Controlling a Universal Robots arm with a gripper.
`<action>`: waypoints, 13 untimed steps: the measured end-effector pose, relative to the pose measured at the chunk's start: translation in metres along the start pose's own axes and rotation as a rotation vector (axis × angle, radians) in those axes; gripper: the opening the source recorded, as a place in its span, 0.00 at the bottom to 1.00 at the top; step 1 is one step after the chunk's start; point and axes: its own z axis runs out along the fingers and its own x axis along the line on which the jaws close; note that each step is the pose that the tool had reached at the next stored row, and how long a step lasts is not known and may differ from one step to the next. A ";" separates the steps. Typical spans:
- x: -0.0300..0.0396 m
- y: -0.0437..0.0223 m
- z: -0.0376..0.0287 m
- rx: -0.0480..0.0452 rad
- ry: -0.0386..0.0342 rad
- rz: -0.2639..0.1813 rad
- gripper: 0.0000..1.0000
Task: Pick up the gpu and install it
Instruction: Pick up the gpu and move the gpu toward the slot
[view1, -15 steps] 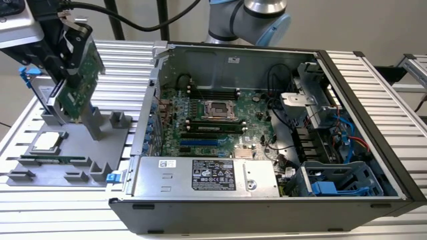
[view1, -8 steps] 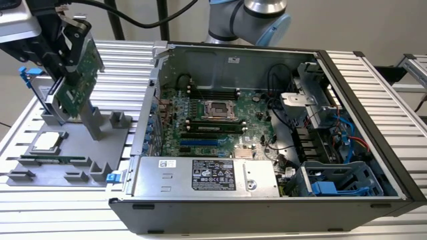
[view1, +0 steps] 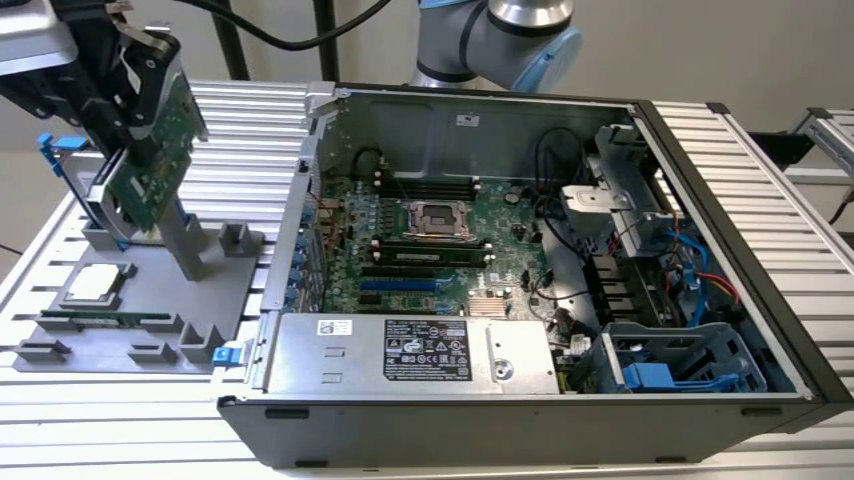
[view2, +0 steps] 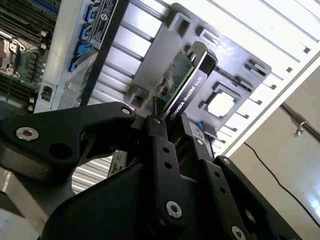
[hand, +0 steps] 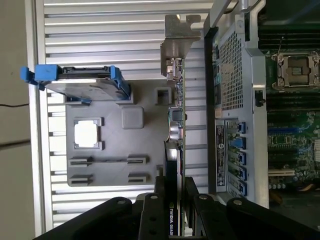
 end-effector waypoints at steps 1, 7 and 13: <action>0.0000 0.0000 -0.0006 0.0000 0.0000 0.000 0.00; -0.0002 0.0003 -0.0042 0.0001 0.0000 0.000 0.00; -0.0003 0.0005 -0.0078 0.0000 0.0000 0.000 0.00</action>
